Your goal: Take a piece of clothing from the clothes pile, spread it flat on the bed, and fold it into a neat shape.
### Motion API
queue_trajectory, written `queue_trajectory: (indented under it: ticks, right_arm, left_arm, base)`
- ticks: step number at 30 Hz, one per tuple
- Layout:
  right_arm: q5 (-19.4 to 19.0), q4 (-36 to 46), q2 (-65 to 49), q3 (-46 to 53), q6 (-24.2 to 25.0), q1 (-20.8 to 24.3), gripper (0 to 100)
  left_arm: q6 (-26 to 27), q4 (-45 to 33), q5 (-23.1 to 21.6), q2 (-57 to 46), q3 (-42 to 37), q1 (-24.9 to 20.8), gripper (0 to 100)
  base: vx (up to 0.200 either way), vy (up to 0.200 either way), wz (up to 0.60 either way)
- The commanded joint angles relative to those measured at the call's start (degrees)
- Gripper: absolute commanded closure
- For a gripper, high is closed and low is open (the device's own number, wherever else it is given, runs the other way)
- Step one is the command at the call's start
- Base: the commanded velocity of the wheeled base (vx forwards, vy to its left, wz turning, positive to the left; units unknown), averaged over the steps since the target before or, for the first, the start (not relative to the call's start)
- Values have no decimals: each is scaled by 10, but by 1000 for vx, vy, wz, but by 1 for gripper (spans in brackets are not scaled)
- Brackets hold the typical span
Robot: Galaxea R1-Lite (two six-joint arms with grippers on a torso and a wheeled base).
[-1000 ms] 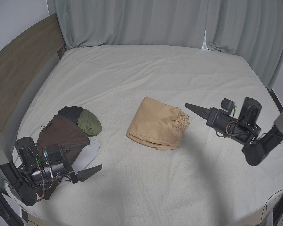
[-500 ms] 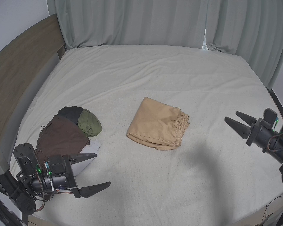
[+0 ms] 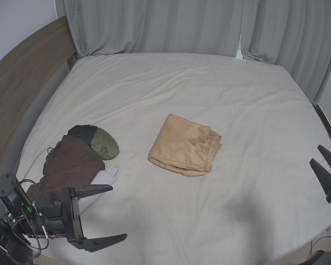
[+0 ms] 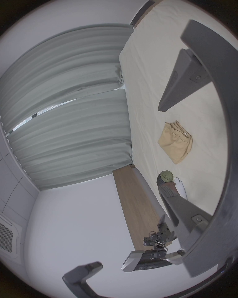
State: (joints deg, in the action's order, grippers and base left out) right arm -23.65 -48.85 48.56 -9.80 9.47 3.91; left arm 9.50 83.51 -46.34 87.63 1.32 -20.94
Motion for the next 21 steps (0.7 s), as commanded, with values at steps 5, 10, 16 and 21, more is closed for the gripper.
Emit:
queue_trajectory:
  ticks: [5,10,16,21]
  right_arm:
    - [-1,277,-374,44,-2,-7,0]
    - [1,347,-457,70,-31,-15,0]
    - [6,358,-486,98,-59,-34,0]
    - [47,351,-486,98,-73,-34,0]
  left_arm:
    - [-11,-178,149,-280,-13,24,0]
    - [-45,-285,178,-406,-13,27,0]
    - [-78,-451,190,-557,-7,57,0]
    - [-102,-536,185,-655,-6,75,0]
  base:
    - [0,0,0]
    - [0,0,0]
    - [0,0,0]
    - [0,0,0]
